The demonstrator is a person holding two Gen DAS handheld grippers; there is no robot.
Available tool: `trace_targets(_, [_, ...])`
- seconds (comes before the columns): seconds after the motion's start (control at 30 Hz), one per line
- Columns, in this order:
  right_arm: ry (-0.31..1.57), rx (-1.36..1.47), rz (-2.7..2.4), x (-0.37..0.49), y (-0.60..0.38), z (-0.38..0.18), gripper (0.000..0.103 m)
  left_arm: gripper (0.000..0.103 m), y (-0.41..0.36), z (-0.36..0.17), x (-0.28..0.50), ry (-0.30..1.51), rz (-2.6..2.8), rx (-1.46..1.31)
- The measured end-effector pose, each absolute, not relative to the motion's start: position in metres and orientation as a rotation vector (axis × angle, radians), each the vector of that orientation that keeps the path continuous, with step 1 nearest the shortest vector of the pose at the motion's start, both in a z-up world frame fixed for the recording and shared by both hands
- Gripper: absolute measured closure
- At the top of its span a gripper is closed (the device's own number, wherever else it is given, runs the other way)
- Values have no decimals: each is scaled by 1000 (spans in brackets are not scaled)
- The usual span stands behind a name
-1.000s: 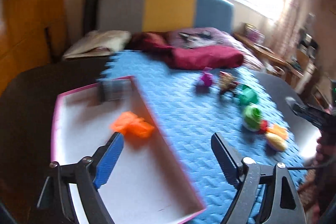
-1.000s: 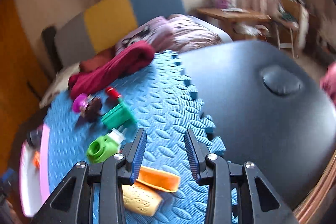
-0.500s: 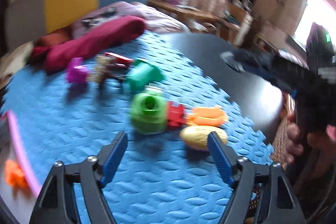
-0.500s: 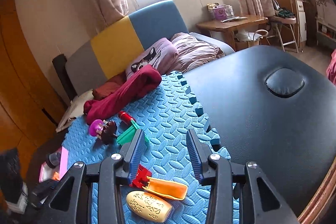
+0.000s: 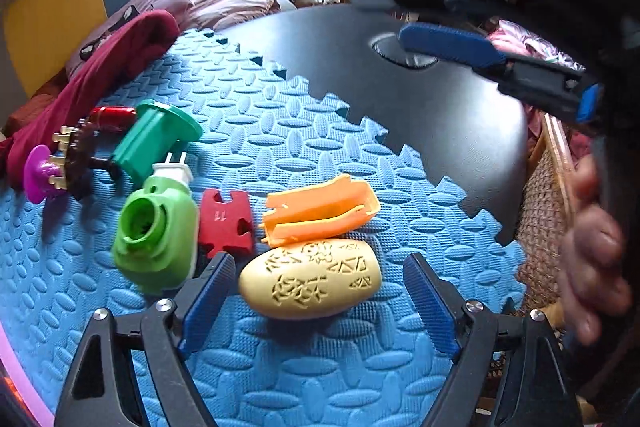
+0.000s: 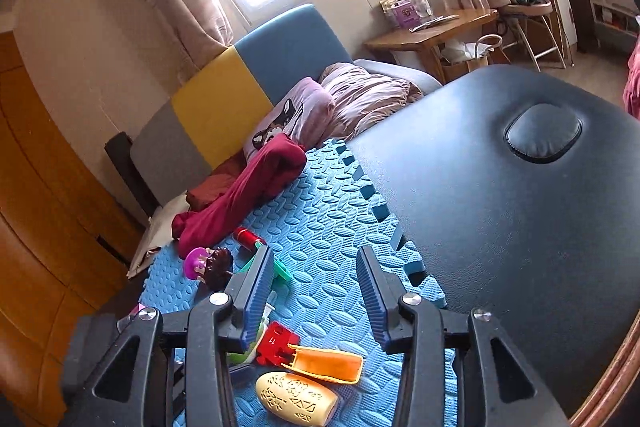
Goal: Organize rigid objects
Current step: 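Reach the left gripper to the yellow egg-shaped toy and grasp it, then carry the yellow egg with the left gripper into the tray while the right gripper grasps the green plug toy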
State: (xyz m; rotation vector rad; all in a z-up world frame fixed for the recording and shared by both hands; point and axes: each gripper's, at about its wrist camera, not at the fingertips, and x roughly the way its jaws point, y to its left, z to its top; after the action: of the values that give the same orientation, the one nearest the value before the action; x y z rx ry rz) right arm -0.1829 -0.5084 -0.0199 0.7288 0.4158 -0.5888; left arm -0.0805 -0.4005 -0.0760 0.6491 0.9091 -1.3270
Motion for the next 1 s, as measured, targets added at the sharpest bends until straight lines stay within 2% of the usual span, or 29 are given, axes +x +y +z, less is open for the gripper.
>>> trace_targets(0.03, [416,730,-589,-183,-509,-20,60,18,-404,-80,-81,900,-1314,656])
trace_targets(0.07, [417,732,-589,-183,-509,-20,60,26,-404,-83,-82,893,-1296,663])
trace_targets(0.1, [418,731,-589,-183,-509,-20,60,27,-403,-85,-80,897,-1294,651])
trace_targets(0.37, [477,677,-586,-172,-503,-21,60,27,-344,-82,-53,914,-1169,488])
trace_targets(0.47, [528,607,-576,-161,-495,-21,60,27,-312,-79,-48,855,-1091,477])
trace_targets(0.63, [628,495,-521,-140,-477,-25,60,27,-283,-80,-51,770,-1016,488])
trace_targets(0.87, [834,459,-319,-98,-457,-47,58,27,-274,-85,-50,757,-996,456])
trace_targets(0.9, [856,460,-295,-91,-454,-50,57,27,-273,-85,-49,758,-997,452])
trace_targets(1.0, [934,454,-255,-67,-448,-61,38,27,-275,-85,-48,776,-1000,430])
